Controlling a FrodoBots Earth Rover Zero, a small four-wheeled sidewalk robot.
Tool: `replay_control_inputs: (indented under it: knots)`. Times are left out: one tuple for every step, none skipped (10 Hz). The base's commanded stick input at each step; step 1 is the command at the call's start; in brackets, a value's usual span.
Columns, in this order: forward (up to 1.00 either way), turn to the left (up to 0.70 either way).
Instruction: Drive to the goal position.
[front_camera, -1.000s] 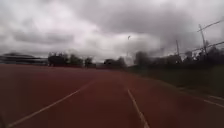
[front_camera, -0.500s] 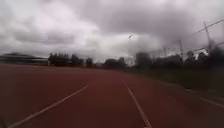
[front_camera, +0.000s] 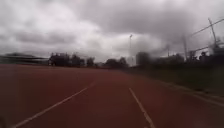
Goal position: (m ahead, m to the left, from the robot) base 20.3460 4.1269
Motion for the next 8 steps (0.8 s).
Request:
replay_control_inputs:
  knots:
    - [0.70,0.00]
    - [0.70,0.00]
    - [0.70,0.00]
    - [0.70,0.00]
    - [0.70,0.00]
    - [0.70,0.00]
    - [0.70,0.00]
    - [0.70,0.00]
